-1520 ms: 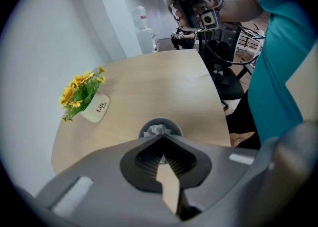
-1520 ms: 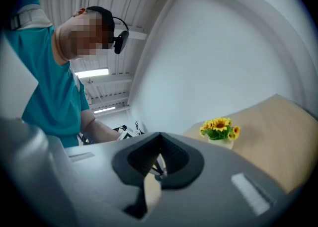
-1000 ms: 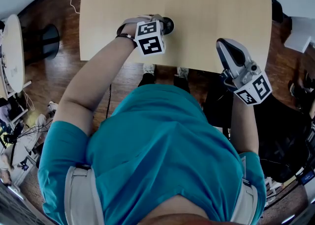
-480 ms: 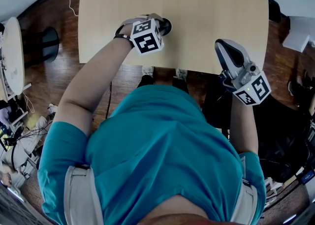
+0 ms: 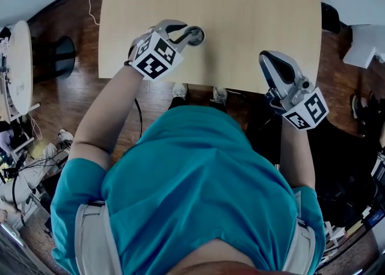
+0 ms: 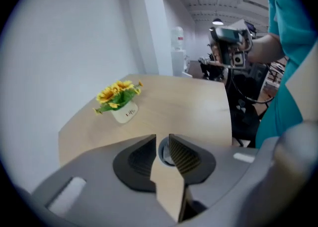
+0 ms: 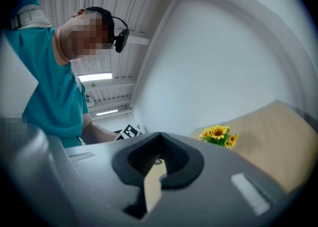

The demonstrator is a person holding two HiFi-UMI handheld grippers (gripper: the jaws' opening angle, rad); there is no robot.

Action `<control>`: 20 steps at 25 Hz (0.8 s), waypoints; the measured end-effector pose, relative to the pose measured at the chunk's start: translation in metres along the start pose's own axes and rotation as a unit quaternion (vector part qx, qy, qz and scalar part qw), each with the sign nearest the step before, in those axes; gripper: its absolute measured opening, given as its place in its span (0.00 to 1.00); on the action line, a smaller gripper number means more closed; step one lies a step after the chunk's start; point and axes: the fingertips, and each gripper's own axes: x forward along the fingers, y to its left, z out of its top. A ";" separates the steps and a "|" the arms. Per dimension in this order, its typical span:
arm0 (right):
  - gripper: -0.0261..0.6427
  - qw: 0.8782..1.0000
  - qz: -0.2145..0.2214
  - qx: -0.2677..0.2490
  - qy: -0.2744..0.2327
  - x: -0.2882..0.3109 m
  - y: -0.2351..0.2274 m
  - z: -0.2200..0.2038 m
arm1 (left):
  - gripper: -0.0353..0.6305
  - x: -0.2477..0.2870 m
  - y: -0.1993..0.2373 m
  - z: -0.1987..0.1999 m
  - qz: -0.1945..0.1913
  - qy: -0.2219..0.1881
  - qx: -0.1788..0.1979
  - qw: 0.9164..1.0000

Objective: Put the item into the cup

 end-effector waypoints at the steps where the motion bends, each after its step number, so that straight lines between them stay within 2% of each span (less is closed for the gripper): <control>1: 0.04 1.000 0.004 -0.003 0.000 -0.004 0.003 0.003 | 0.17 -0.017 0.001 0.010 0.015 -0.025 -0.015 0.999; 4: 0.04 1.000 0.014 -0.013 0.001 -0.014 0.008 0.013 | 0.14 -0.074 0.000 0.037 0.051 -0.105 -0.053 0.992; 6: 0.04 1.000 0.015 -0.022 0.004 -0.020 0.012 0.019 | 0.09 -0.111 -0.003 0.049 0.075 -0.162 -0.075 0.981; 8: 0.04 0.999 0.011 -0.032 0.010 -0.025 0.020 0.023 | 0.06 -0.148 -0.010 0.056 0.088 -0.216 -0.098 0.967; 12: 0.04 0.999 0.001 -0.048 0.008 -0.032 0.054 0.032 | 0.06 -0.218 -0.032 0.057 0.091 -0.321 -0.124 0.935; 17: 0.04 0.999 -0.014 -0.052 0.006 -0.031 0.111 0.030 | 0.06 -0.288 -0.053 0.021 0.087 -0.388 -0.155 0.904; 20: 0.04 0.998 -0.031 -0.048 0.003 -0.022 0.170 0.022 | 0.06 -0.337 -0.077 -0.022 0.075 -0.414 -0.166 0.892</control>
